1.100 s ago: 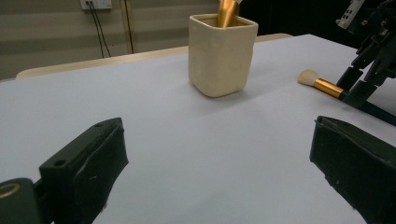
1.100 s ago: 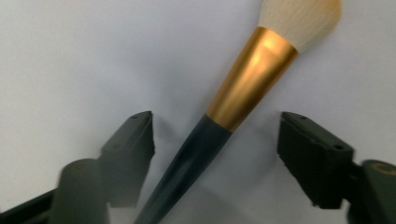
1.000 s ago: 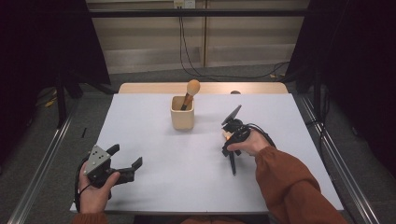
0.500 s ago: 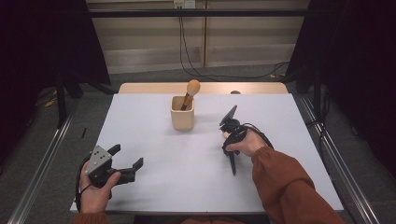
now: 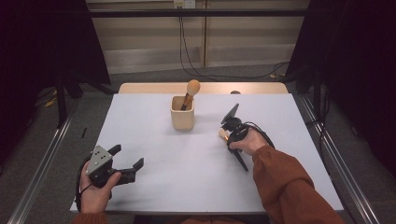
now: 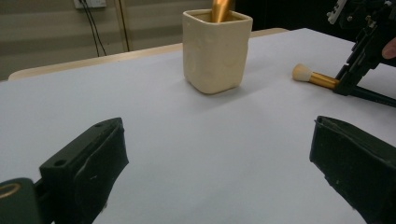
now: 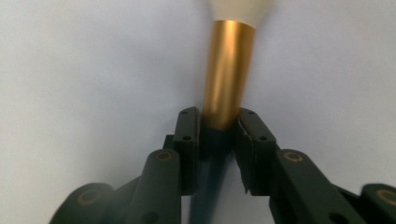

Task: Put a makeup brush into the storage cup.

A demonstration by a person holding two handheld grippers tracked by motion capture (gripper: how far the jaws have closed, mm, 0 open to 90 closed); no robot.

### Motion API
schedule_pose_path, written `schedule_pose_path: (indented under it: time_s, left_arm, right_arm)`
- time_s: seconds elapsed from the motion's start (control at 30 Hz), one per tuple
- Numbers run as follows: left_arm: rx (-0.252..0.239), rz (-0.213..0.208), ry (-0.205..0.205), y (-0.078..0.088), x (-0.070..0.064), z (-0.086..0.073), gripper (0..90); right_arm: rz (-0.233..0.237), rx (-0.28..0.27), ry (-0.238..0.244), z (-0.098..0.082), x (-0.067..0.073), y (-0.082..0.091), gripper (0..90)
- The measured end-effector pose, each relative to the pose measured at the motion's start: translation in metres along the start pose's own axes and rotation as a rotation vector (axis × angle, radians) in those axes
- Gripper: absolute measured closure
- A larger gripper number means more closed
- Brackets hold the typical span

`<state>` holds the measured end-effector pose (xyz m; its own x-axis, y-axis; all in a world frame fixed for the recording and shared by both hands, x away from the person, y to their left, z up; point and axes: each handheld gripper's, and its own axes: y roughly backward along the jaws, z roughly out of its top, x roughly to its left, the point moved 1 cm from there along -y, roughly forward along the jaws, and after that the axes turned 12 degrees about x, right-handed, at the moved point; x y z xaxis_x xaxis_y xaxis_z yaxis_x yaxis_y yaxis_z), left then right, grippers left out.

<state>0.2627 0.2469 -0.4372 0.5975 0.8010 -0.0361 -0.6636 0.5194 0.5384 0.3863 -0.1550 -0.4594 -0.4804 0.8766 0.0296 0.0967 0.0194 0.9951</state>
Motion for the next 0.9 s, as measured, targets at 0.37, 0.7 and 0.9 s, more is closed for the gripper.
schedule_pose_path:
  time_s: [0.37,0.7,0.9]
  left_arm:
    - [0.002,0.001,0.003,-0.001,0.000,0.000,3.7]
    - [0.001,0.004,0.003,0.000,0.001,0.000,3.7]
    - [0.001,0.006,0.003,0.000,0.001,0.000,3.8]
  right_arm:
    - [0.016,-0.012,0.008,-0.001,-0.003,0.000,75.5]
    - [0.042,-0.050,0.023,-0.008,-0.007,0.000,75.6]
    - [0.054,-0.095,0.018,-0.015,-0.012,0.008,75.6]
